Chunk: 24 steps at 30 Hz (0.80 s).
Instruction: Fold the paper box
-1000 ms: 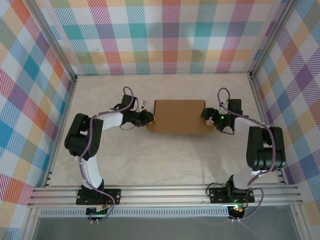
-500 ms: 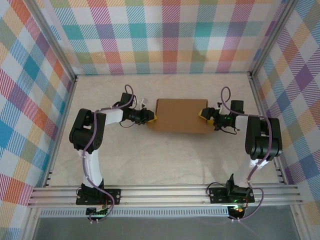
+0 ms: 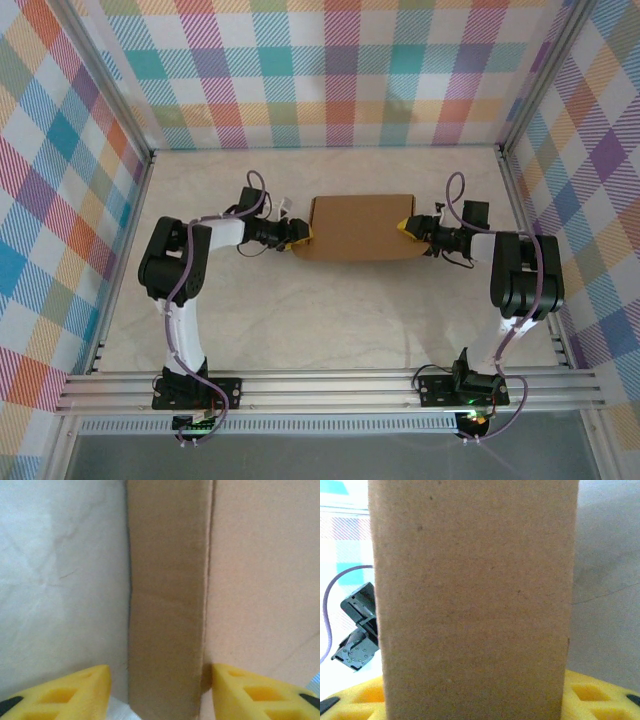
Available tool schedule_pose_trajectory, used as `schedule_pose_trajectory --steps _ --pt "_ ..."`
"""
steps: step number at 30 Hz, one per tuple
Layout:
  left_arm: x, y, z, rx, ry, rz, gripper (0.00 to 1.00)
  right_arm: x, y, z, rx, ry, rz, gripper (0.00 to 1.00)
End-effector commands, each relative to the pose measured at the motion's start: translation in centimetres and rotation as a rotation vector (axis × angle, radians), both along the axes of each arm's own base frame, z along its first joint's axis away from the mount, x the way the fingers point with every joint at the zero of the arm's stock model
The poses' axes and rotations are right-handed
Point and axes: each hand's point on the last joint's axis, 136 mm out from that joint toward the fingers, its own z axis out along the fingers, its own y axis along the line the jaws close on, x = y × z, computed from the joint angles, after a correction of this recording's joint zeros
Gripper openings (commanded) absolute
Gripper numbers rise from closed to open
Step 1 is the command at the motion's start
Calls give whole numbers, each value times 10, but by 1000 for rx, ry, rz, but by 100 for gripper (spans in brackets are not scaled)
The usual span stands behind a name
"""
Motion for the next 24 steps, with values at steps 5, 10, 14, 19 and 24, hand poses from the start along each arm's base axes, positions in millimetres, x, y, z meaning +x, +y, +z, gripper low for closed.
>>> schedule_pose_trajectory --steps 5,10,14,19,24 --pt "11 42 52 265 -364 172 100 4 0 43 73 -77 7 48" --pt "-7 30 134 579 -851 153 100 7 -4 61 91 -90 -11 49" --pt "-22 5 156 667 -1020 36 100 6 -7 76 100 -107 -16 48" --pt "-47 -31 164 741 -1312 -170 100 2 -10 87 100 -117 -23 49" --pt "-73 -60 147 827 -1528 -399 100 0 -13 91 115 -113 -35 48"
